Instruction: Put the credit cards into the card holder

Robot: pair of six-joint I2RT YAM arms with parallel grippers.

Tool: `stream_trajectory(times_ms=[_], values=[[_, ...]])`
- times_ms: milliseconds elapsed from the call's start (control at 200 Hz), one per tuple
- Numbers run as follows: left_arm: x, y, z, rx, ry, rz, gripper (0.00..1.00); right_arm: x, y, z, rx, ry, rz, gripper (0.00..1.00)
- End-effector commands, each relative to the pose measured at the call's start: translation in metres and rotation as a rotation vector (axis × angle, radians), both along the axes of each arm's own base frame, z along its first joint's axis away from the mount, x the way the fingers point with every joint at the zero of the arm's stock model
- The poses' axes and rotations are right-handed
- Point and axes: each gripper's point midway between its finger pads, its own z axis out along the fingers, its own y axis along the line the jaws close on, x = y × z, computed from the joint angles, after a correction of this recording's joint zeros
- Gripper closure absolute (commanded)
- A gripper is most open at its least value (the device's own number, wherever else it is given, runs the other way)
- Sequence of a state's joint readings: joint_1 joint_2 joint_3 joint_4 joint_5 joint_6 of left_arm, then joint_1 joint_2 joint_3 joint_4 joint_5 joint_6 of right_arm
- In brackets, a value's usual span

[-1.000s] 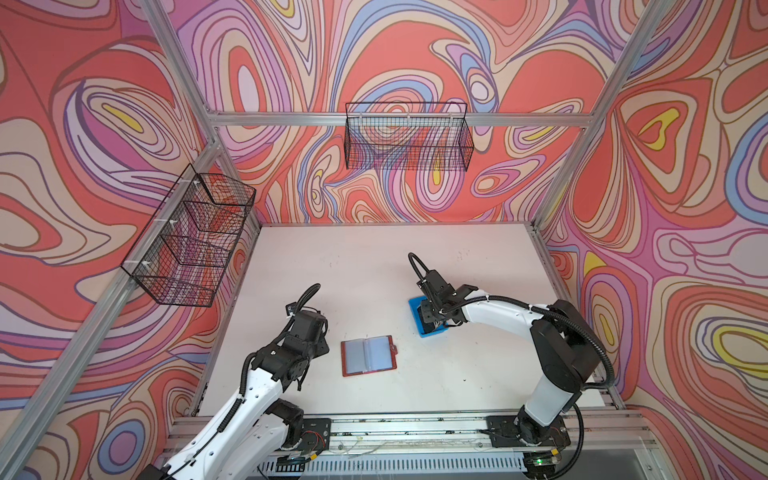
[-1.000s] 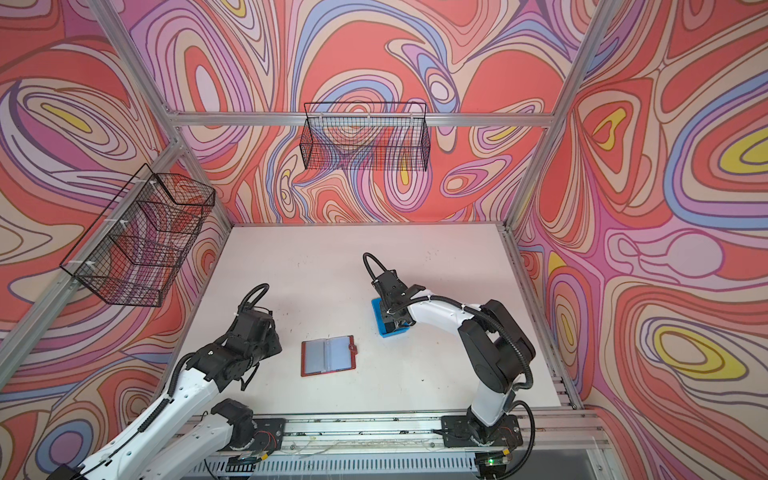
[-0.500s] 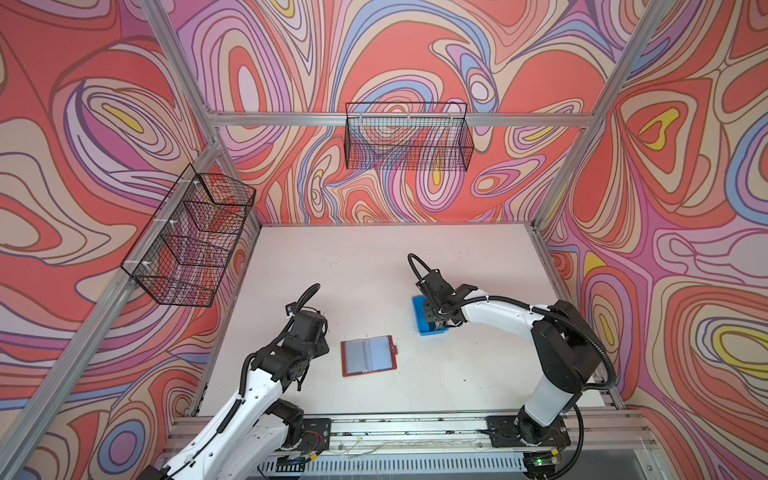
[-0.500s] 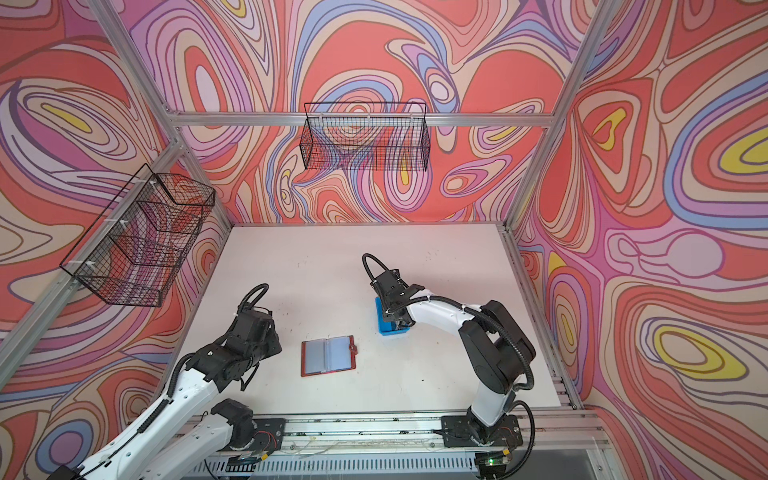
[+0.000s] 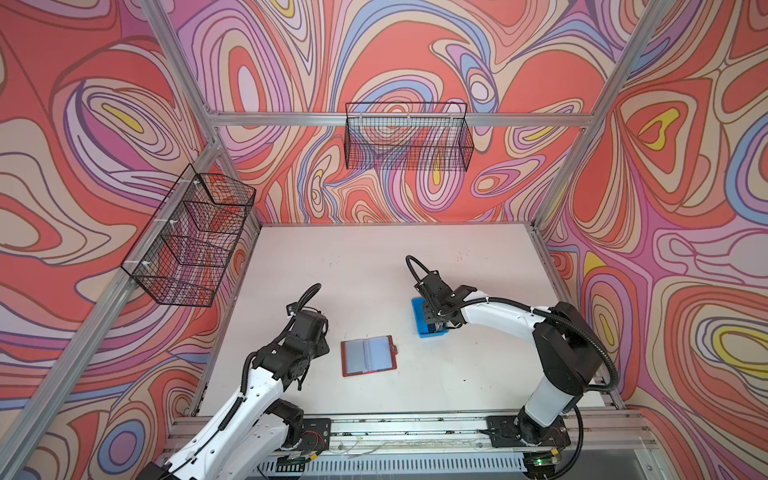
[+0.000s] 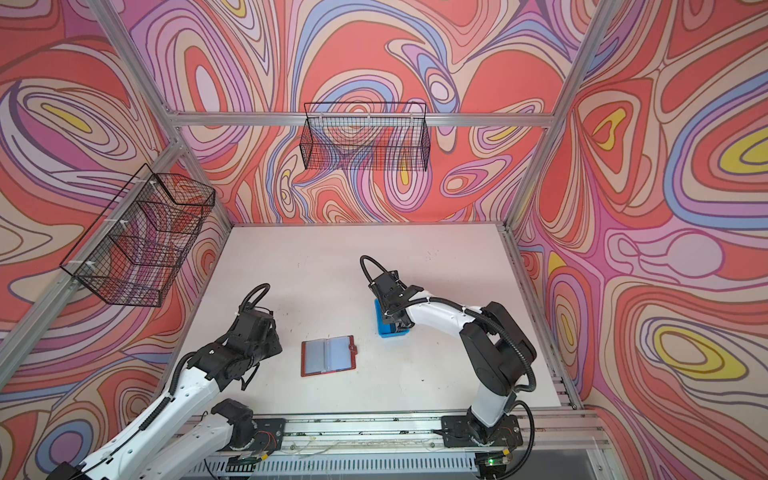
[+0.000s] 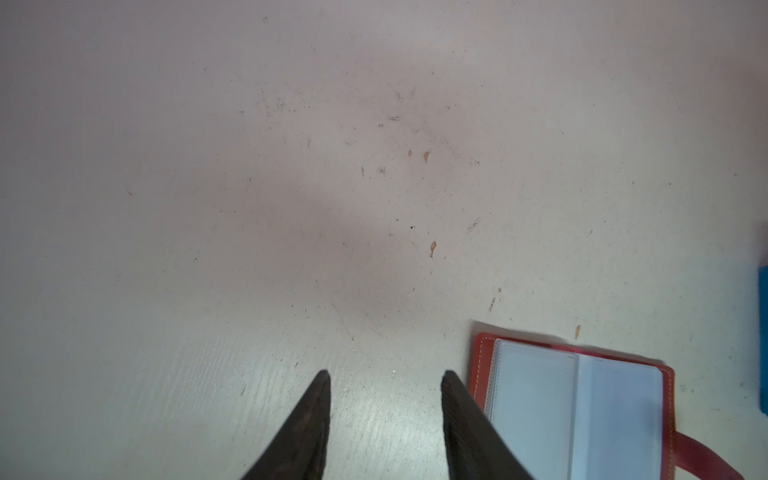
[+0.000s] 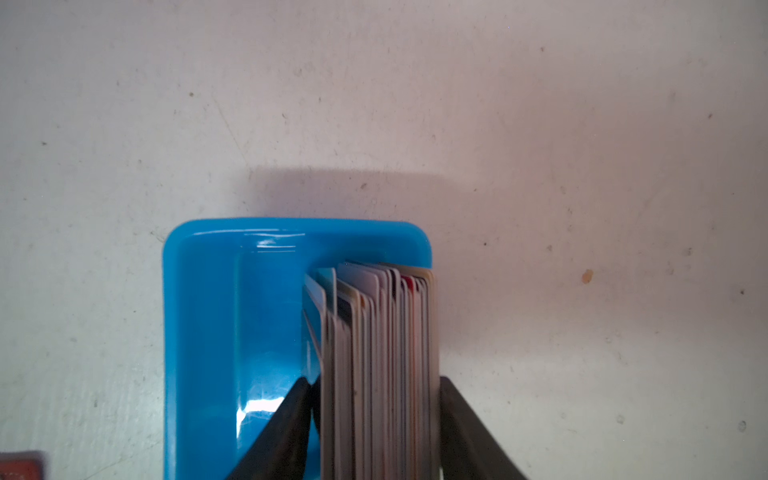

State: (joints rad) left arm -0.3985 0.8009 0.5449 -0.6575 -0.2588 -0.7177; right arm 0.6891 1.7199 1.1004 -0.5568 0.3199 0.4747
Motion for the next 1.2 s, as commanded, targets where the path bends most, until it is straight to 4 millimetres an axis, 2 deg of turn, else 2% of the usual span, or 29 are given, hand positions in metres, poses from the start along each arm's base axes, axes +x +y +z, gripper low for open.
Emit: stream_trajectory(times_ms=[0,180,285,406,736,906,996,1102,1192], values=[[-0.002,0.002,-0.003,0.015,0.012,-0.002,0.54,-0.003,-0.001,0.009,0.004,-0.016,-0.005,0.50],[-0.001,0.003,-0.002,0.017,0.007,0.001,0.54,-0.003,0.002,0.010,0.025,-0.017,-0.003,0.57],[-0.002,0.003,-0.003,0.018,0.013,0.002,0.55,-0.004,0.012,0.006,0.072,-0.001,0.025,0.56],[-0.002,0.003,-0.003,0.017,0.012,0.001,0.55,-0.010,0.020,-0.008,0.114,0.035,0.042,0.57],[-0.001,0.002,-0.003,0.018,0.014,0.000,0.56,-0.009,0.022,-0.024,0.121,0.065,0.026,0.52],[-0.002,0.003,-0.003,0.018,0.010,0.005,0.56,-0.006,0.021,-0.030,0.209,0.099,0.011,0.60],[-0.002,0.003,-0.003,0.019,0.012,0.002,0.57,-0.006,0.028,-0.028,0.295,0.106,0.026,0.64],[-0.002,0.002,-0.003,0.017,0.015,0.000,0.58,-0.006,0.037,-0.024,0.370,0.108,0.041,0.65],[-0.002,0.002,-0.003,0.012,0.011,-0.002,0.58,-0.005,0.040,-0.024,0.420,0.115,0.040,0.60]])
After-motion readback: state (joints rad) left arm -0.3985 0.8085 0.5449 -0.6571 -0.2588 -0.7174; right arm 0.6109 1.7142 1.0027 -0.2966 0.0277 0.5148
